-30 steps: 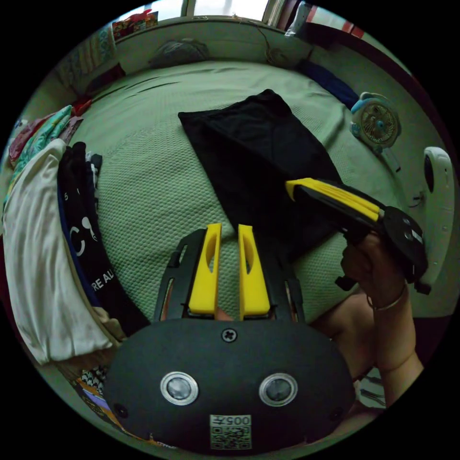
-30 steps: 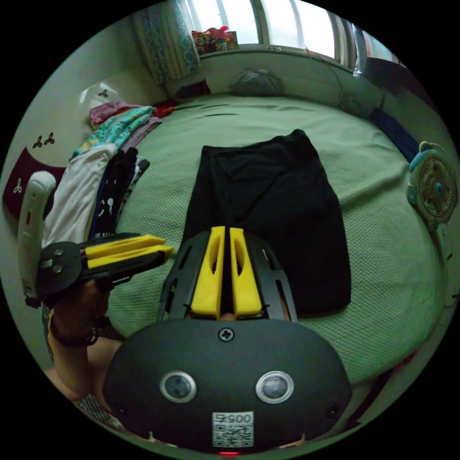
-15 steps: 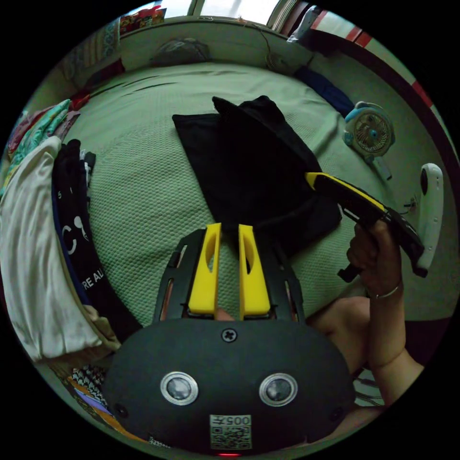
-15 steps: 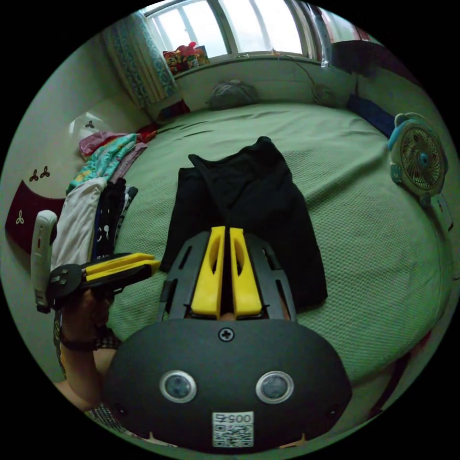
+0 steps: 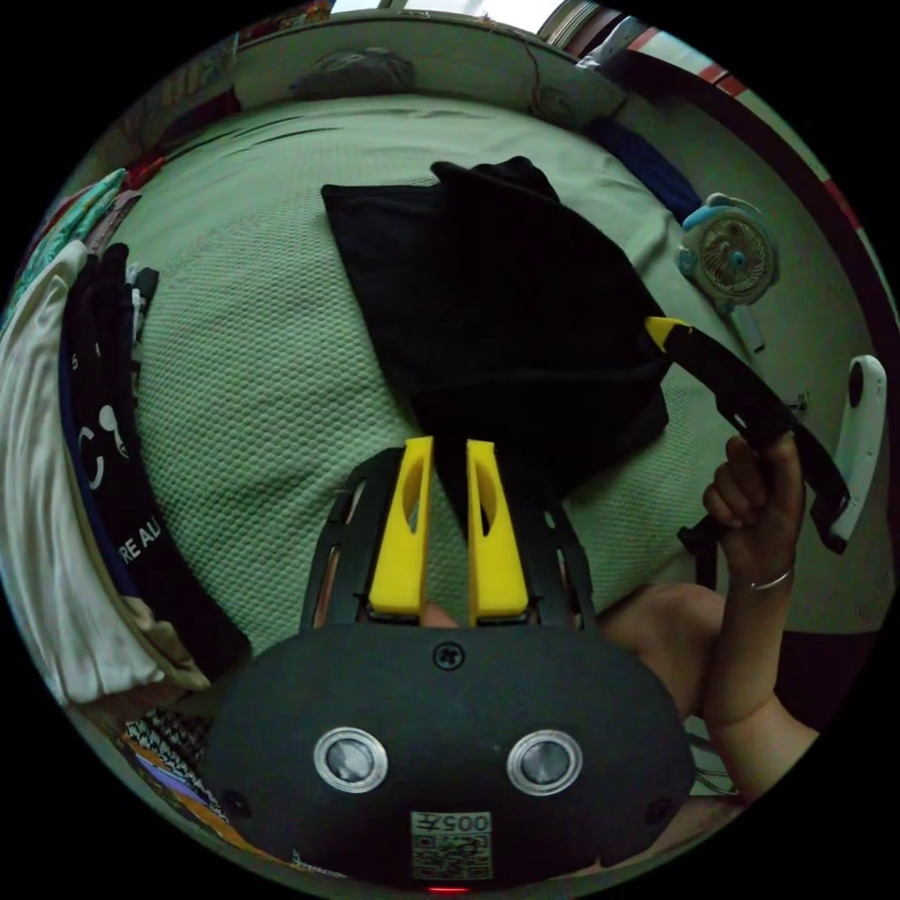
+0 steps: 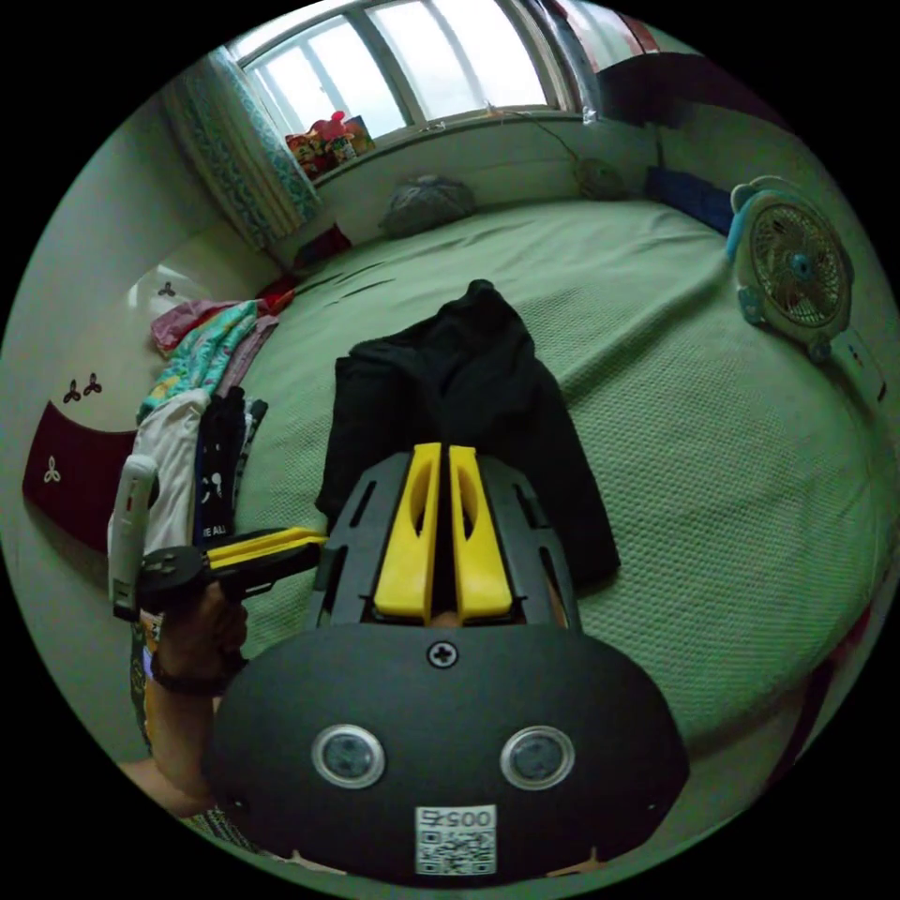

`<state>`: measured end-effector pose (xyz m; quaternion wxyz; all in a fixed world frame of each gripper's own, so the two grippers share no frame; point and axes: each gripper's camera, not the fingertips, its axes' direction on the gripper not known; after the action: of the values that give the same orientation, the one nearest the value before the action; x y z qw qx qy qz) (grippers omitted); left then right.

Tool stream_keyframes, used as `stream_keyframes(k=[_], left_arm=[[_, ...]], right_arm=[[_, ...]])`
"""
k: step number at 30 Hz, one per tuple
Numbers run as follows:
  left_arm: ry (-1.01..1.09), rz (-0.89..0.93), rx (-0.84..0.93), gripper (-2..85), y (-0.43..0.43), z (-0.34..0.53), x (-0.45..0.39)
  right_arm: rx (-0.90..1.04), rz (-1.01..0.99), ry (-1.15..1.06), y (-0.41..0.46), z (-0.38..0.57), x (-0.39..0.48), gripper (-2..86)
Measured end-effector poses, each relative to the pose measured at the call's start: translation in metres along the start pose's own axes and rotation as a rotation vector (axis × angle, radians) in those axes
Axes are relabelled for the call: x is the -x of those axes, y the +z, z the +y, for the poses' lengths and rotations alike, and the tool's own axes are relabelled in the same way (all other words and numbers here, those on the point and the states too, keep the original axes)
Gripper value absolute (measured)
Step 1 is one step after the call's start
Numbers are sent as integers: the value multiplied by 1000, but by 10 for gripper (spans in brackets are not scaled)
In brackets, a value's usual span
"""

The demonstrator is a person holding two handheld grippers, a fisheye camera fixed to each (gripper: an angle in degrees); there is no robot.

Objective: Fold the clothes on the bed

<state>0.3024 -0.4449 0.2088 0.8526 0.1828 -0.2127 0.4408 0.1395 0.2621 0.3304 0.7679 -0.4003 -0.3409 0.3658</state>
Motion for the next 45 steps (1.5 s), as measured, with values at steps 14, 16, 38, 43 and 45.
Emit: stream_keyframes(k=[14,16,38,43,45], left_arm=[[67,6,27,66,32,4,-10],[80,-6,23,69,35,7,-11],[153,81,1,83,43,38,-5],[167,44,-13,86,37,48,-4],[155,42,-18,87,34,51,-2]], right_arm=[[266,-140,-167,56,-33,42,119],[296,-158,-188,63,-36,50,124],[483,105,-398,123,-45,86,118],[456,149,-407,120,-41,77,50],[434,121,-370,111,-42,65,15]])
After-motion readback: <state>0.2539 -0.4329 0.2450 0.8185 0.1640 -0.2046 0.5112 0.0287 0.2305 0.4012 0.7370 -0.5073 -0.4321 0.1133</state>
